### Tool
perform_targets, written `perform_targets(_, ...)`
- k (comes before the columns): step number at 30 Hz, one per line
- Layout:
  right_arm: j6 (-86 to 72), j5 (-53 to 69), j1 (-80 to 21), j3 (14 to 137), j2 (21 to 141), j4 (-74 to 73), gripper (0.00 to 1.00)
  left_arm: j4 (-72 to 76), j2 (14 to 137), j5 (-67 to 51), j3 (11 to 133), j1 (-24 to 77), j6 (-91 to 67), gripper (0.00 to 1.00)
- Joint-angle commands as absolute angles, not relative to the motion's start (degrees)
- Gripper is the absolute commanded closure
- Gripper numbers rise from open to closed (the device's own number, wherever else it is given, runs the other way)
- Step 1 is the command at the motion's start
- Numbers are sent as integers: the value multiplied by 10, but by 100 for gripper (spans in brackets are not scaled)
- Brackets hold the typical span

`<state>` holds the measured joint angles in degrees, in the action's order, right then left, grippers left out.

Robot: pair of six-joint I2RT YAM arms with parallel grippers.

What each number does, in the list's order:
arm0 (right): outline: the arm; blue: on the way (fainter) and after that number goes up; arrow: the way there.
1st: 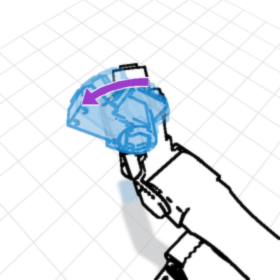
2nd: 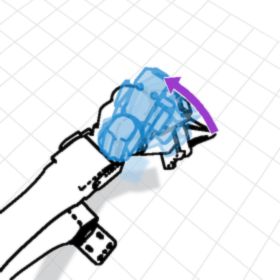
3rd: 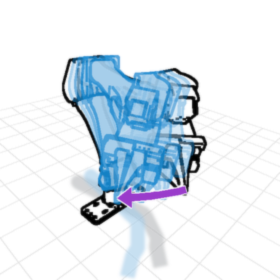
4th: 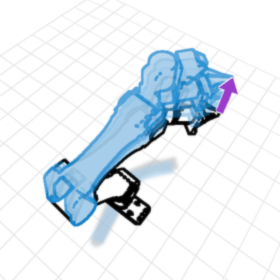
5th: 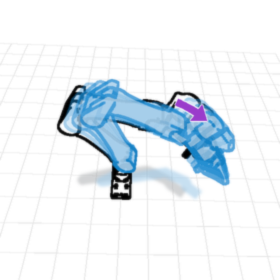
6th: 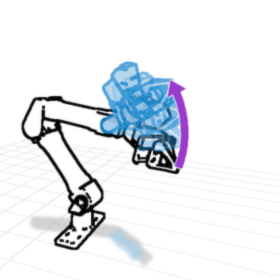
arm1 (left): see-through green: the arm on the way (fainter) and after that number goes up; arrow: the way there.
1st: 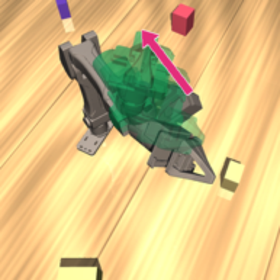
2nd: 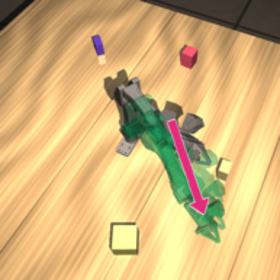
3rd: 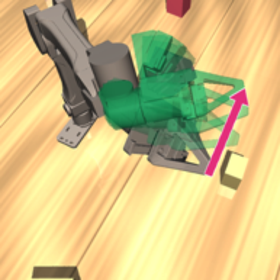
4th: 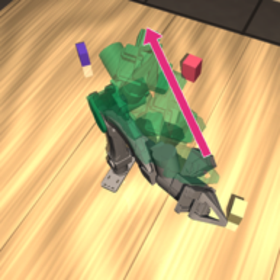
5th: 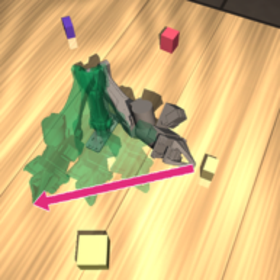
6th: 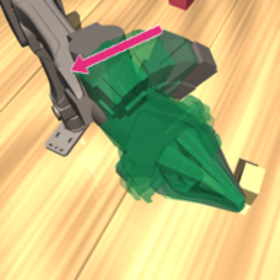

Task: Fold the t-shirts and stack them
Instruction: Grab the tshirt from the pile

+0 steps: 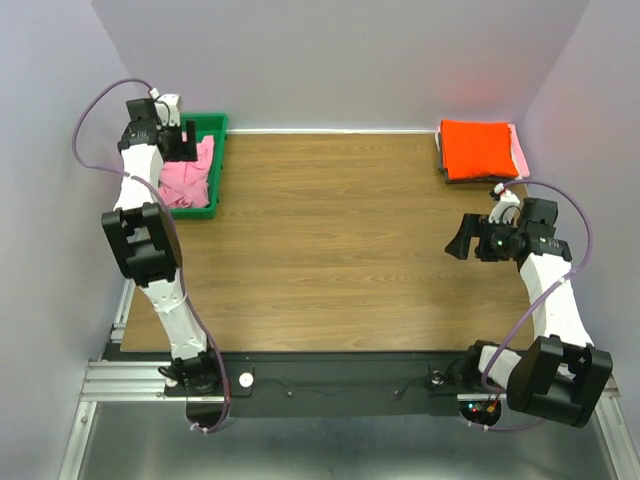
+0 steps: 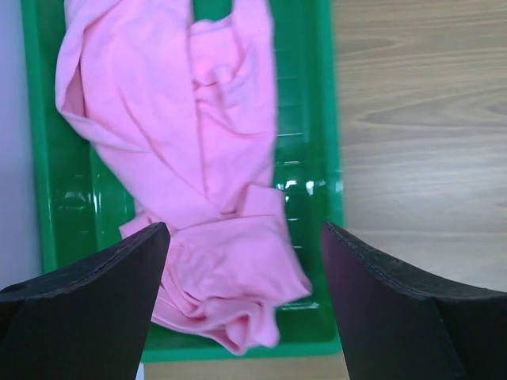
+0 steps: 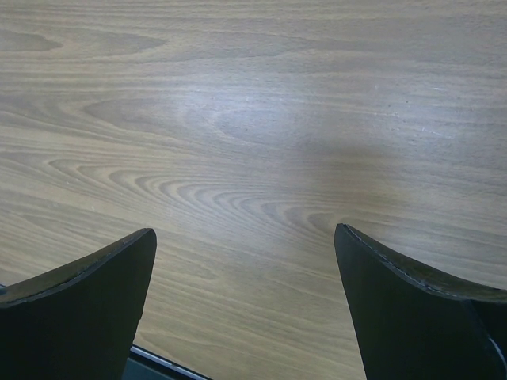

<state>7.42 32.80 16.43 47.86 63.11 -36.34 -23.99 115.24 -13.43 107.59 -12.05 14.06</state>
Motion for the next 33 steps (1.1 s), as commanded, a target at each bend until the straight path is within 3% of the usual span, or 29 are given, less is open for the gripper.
perform_targets(1, 68, 329, 162, 483, 631, -338, 0, -274, 1229, -134, 1146, -147, 145, 11)
perform_targets(5, 68, 330, 163, 483, 632, -337, 0, -284, 1307, -122, 1186, -149, 163, 11)
perform_targets(16, 68, 330, 163, 484, 642, -337, 0, -265, 1353, -108, 1143, -149, 183, 12)
perform_targets(19, 68, 333, 163, 484, 640, -337, 0, -269, 1357, -103, 1145, -149, 188, 30)
perform_targets(22, 68, 332, 163, 483, 638, -338, 0, -309, 1357, -132, 1202, -149, 210, 68)
perform_targets(25, 69, 333, 163, 482, 629, -338, 0, -344, 1333, -159, 1252, -149, 229, 88)
perform_targets(26, 70, 335, 163, 481, 627, -338, 0, -349, 1321, -168, 1278, -149, 231, 100)
perform_targets(33, 72, 336, 163, 477, 606, -338, 0, -344, 1157, -354, 1289, -142, 226, 100)
